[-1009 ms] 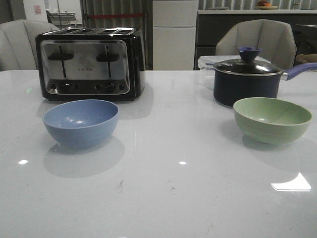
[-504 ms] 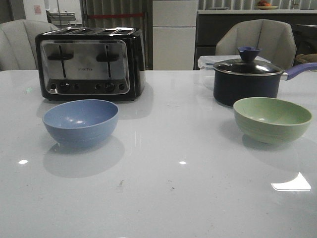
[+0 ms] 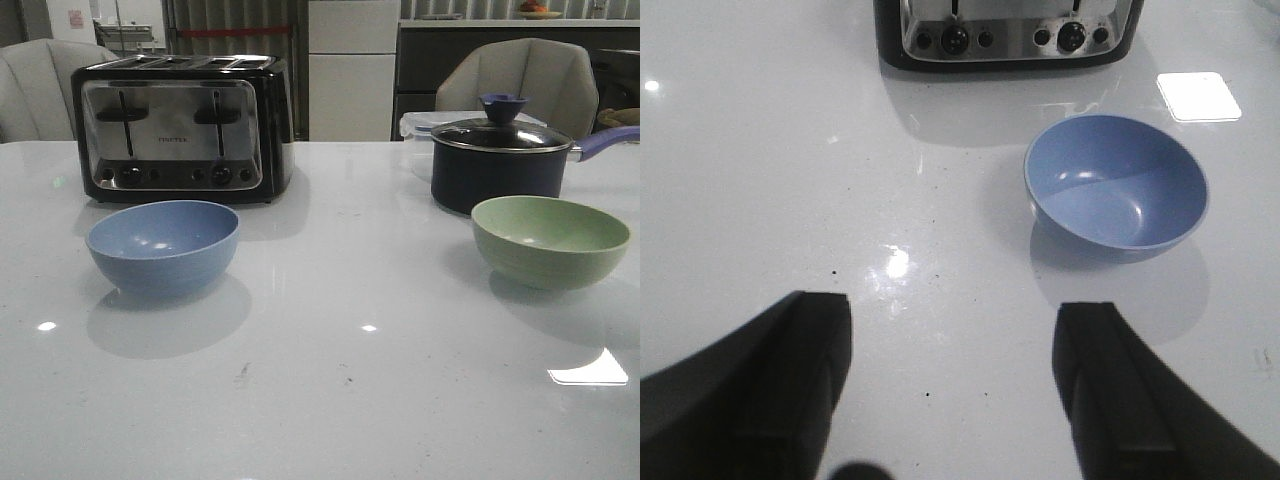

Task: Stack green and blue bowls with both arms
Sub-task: 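Lower the right gripper into the pale green bowl and grip its rim, then lift the green bowl with the right gripper and set it down centrally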

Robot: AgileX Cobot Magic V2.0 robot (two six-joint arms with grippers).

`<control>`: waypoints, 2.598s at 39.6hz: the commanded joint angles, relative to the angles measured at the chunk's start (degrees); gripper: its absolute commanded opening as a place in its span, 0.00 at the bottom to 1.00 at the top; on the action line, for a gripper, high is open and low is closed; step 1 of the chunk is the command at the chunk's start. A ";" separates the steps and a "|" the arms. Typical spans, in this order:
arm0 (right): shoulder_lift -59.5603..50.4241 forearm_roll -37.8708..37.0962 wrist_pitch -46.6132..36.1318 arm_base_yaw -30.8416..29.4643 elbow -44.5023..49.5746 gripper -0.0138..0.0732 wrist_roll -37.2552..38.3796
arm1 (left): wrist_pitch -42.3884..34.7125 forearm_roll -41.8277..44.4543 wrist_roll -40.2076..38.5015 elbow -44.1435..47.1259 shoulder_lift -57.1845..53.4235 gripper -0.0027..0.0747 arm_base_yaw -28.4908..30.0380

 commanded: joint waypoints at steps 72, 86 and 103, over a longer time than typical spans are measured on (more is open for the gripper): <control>36.66 13.81 10.84 20.06 -38.05 0.27 -12.31 | -4.54 -0.67 -0.48 -1.58 1.16 0.65 0.03; 43.11 14.70 7.24 28.56 -35.71 0.27 -12.31 | -4.54 -0.67 -0.48 -1.58 1.16 0.65 0.03; 45.17 15.12 5.59 28.71 -35.90 0.59 -12.31 | -4.54 -0.67 -0.48 -1.58 1.16 0.65 0.03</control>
